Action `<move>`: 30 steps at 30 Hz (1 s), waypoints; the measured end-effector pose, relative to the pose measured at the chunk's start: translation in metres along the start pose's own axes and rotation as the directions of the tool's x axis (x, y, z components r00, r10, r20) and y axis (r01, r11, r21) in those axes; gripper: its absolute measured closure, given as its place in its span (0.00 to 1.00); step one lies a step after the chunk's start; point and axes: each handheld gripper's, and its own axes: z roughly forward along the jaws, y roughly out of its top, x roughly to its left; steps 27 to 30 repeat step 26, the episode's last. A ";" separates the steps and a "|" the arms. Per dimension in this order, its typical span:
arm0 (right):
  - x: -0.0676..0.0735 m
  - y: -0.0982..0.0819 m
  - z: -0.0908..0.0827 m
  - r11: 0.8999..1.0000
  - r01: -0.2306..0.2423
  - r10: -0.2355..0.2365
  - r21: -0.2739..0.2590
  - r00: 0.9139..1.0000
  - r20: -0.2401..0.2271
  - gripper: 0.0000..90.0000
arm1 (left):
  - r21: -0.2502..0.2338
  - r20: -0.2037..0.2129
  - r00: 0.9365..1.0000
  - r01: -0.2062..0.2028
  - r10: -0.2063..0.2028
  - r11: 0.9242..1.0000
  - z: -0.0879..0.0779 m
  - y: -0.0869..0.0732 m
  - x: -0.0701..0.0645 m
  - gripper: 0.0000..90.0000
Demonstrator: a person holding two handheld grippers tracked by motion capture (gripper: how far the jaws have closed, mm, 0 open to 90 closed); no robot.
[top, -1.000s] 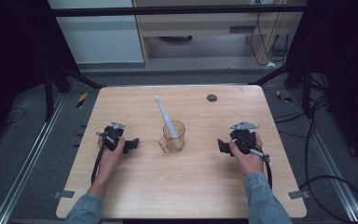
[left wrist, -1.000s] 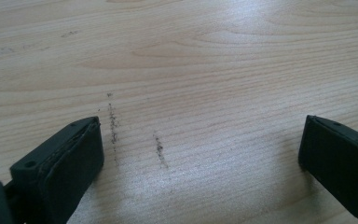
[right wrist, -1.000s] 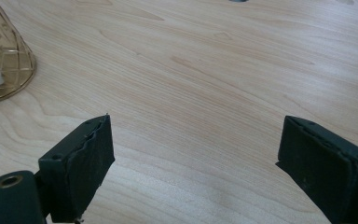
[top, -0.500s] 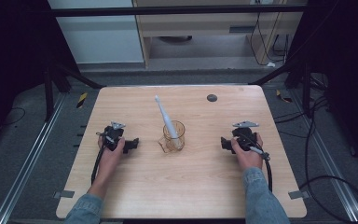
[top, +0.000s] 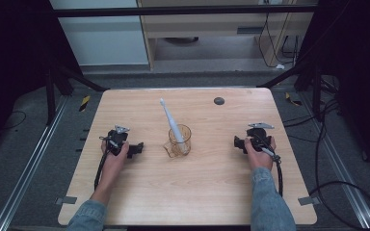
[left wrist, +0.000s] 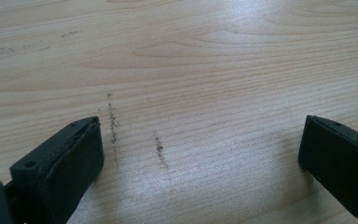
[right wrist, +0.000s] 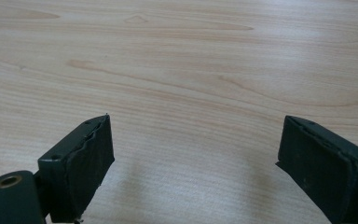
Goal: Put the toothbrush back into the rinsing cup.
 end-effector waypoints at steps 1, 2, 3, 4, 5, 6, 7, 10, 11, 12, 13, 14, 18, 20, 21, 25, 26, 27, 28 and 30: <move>-0.001 0.001 0.001 1.000 -0.005 0.005 -0.002 1.000 0.006 0.11 | 0.000 0.000 1.000 0.000 0.000 1.000 0.000 0.000 0.000 0.00; -0.002 0.001 0.001 1.000 -0.012 0.012 -0.004 1.000 0.012 0.11 | 0.000 0.000 1.000 0.000 0.000 1.000 0.000 0.000 0.000 0.00; -0.003 0.001 0.002 1.000 -0.021 0.021 -0.005 1.000 0.011 0.11 | 0.000 0.000 1.000 0.000 0.000 1.000 0.000 0.000 0.000 0.00; -0.004 0.001 0.002 0.999 -0.035 0.035 -0.005 0.999 0.010 0.11 | 0.000 0.000 1.000 0.000 0.000 1.000 0.000 0.000 0.000 0.00; -0.005 0.001 0.003 1.000 -0.029 0.029 -0.005 1.000 0.012 0.11 | 0.000 0.000 1.000 0.000 0.000 1.000 0.000 0.000 0.000 0.00; -0.005 0.001 0.003 1.000 -0.030 0.030 -0.001 0.999 0.012 0.11 | 0.000 0.000 1.000 0.000 0.000 1.000 0.000 0.000 0.000 0.00; -0.006 0.000 0.004 1.000 -0.028 0.028 0.002 0.999 0.015 0.11 | 0.000 0.000 1.000 0.001 -0.001 1.000 0.000 0.000 0.000 0.00; -0.006 -0.001 0.006 0.999 -0.033 0.033 0.012 0.999 0.018 0.10 | 0.000 0.001 1.000 0.000 0.000 1.000 0.000 0.000 0.000 0.00; -0.006 -0.001 0.007 0.999 -0.031 0.031 0.013 0.999 0.019 0.10 | 0.000 0.000 1.000 0.000 0.000 1.000 0.000 0.000 0.000 0.00; -0.006 -0.001 0.007 1.000 -0.027 0.027 0.015 0.999 0.018 0.10 | 0.000 0.000 1.000 0.000 0.000 1.000 0.000 0.000 0.000 0.00; -0.006 -0.002 0.008 0.999 -0.027 0.027 0.018 1.000 0.016 0.10 | 0.000 0.000 1.000 0.000 0.000 1.000 0.000 0.000 0.000 0.00; -0.006 -0.002 0.009 1.000 -0.017 0.016 0.024 1.000 0.018 0.10 | 0.000 0.001 1.000 0.000 0.000 1.000 0.000 0.000 0.000 0.00; -0.004 -0.006 0.013 0.999 0.011 -0.012 0.035 1.000 0.024 0.08 | 0.000 0.000 1.000 0.000 0.000 1.000 0.000 0.000 0.000 0.00; -0.002 -0.007 0.013 0.999 0.019 -0.020 0.037 1.000 0.023 0.08 | 0.000 0.000 1.000 0.000 0.000 1.000 0.000 0.000 0.000 0.00; -0.002 -0.007 0.013 0.999 0.019 -0.020 0.039 0.999 0.025 0.08 | 0.001 0.001 1.000 0.000 0.000 1.000 0.000 0.000 0.000 0.00; -0.001 -0.007 0.013 0.998 -0.016 0.013 0.055 0.999 0.041 0.00 | 0.002 0.000 1.000 -0.001 0.001 1.000 0.000 0.001 0.000 0.00; -0.002 -0.007 0.013 0.998 -0.021 0.018 0.056 0.999 0.048 0.00 | 0.002 0.000 1.000 0.000 0.000 1.000 0.000 0.001 0.000 0.00; -0.002 -0.007 0.013 0.998 -0.021 0.018 0.056 0.999 0.048 0.00 | 0.002 0.000 1.000 0.000 0.000 1.000 0.000 0.001 0.000 0.00; -0.002 -0.007 0.013 0.998 -0.021 0.018 0.056 0.999 0.048 0.00 | 0.002 0.000 1.000 0.000 0.000 1.000 0.000 0.001 0.000 0.00; -0.002 -0.007 0.013 0.998 -0.021 0.018 0.056 0.999 0.048 0.00 | 0.002 0.000 1.000 0.000 0.000 1.000 0.000 0.001 0.000 0.00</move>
